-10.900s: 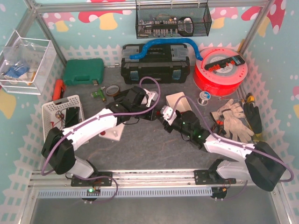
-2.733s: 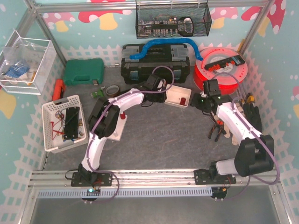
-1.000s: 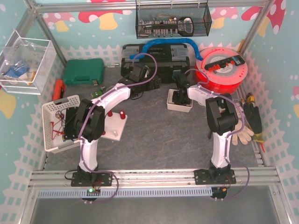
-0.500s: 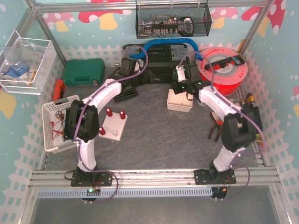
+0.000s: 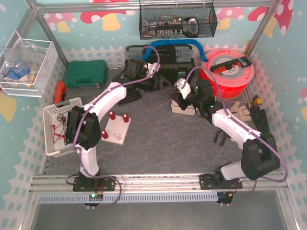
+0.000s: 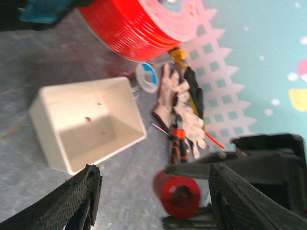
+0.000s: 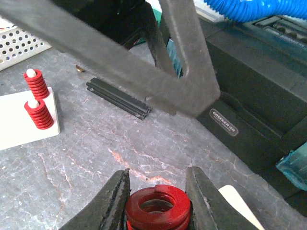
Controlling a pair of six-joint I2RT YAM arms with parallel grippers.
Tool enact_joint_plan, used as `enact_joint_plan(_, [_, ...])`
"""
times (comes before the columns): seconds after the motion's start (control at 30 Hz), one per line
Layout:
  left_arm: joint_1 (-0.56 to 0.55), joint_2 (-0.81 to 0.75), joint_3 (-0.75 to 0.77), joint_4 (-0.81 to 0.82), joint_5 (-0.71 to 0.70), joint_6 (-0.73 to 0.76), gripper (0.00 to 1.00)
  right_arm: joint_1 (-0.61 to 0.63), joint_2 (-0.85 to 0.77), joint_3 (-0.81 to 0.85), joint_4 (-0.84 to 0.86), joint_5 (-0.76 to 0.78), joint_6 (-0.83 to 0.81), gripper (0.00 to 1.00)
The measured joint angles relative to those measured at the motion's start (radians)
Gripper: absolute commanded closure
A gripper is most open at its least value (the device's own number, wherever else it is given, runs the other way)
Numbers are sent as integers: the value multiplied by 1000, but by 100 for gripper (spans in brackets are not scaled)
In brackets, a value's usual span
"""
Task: Install the large spring
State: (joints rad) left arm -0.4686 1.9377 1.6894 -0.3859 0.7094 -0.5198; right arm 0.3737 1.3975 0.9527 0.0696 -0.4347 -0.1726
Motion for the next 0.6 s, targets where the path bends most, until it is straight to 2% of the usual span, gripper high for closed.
enact_joint_plan(0.13, [-26, -33, -6, 1, 56, 4, 39, 1, 1, -3, 39, 14, 1, 95])
enact_joint_plan(0.27, [-32, -94, -63, 1, 31, 2, 45, 1, 53, 65, -8, 72, 89, 96])
enact_joint_plan(0.43, [-31, -187, -178, 38, -119, -11, 55, -2, 196, 304, -204, 126, 322, 95])
enact_joint_plan(0.6, [-63, -309, -338, 177, -326, 19, 60, -13, 289, 504, -374, 55, 651, 95])
